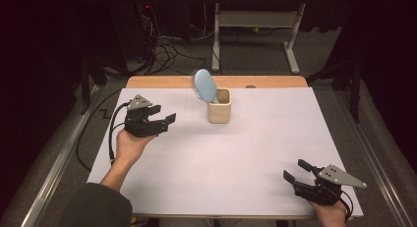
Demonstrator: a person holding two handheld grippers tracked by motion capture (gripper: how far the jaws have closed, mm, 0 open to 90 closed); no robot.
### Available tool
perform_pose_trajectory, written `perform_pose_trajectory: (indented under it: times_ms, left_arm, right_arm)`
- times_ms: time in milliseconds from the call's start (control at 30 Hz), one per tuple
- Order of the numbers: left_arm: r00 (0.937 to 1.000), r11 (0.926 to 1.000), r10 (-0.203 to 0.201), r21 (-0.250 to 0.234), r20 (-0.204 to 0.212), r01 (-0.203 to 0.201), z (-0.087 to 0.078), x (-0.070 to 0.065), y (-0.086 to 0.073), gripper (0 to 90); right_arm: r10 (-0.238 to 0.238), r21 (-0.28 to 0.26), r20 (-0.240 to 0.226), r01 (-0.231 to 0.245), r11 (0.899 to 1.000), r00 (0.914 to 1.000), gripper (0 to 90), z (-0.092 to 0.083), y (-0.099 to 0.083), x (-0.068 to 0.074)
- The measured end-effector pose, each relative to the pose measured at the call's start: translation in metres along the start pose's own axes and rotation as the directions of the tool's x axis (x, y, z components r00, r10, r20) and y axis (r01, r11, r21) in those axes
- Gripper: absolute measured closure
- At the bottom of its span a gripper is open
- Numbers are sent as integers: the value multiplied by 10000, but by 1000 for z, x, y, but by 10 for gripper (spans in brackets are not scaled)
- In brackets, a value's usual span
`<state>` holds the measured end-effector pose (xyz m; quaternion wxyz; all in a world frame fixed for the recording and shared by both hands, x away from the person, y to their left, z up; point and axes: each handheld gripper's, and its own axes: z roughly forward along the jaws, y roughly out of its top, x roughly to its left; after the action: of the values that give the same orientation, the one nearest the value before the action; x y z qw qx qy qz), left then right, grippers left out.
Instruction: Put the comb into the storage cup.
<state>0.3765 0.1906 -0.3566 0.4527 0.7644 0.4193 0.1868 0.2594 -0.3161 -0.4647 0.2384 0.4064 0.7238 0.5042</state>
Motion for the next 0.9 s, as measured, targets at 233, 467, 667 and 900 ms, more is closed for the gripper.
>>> perform_pose_trajectory:
  times_ms: [233, 467, 667, 900]
  left_arm:
    - [10000, 10000, 53, -63, 77, -52, -5, -2, -3, 337]
    - [9999, 9999, 60, -147, 108, -59, -11, -3, -7, 336]
    - [9999, 9997, -79, -251, 62, 80, -17, 1, -10, 334]
    - [9999, 9995, -154, -278, 7, 154, -23, 4, -15, 333]
  right_arm:
    - [2, 0, 6, -2, 10000, 10000, 298, 0, 0, 0]
    - [4, 0, -3, -4, 10000, 10000, 298, 0, 0, 0]
    - [5, 1, 2, -5, 10000, 10000, 298, 0, 0, 0]
    - [13, 14, -1, -13, 10000, 10000, 298, 0, 0, 0]
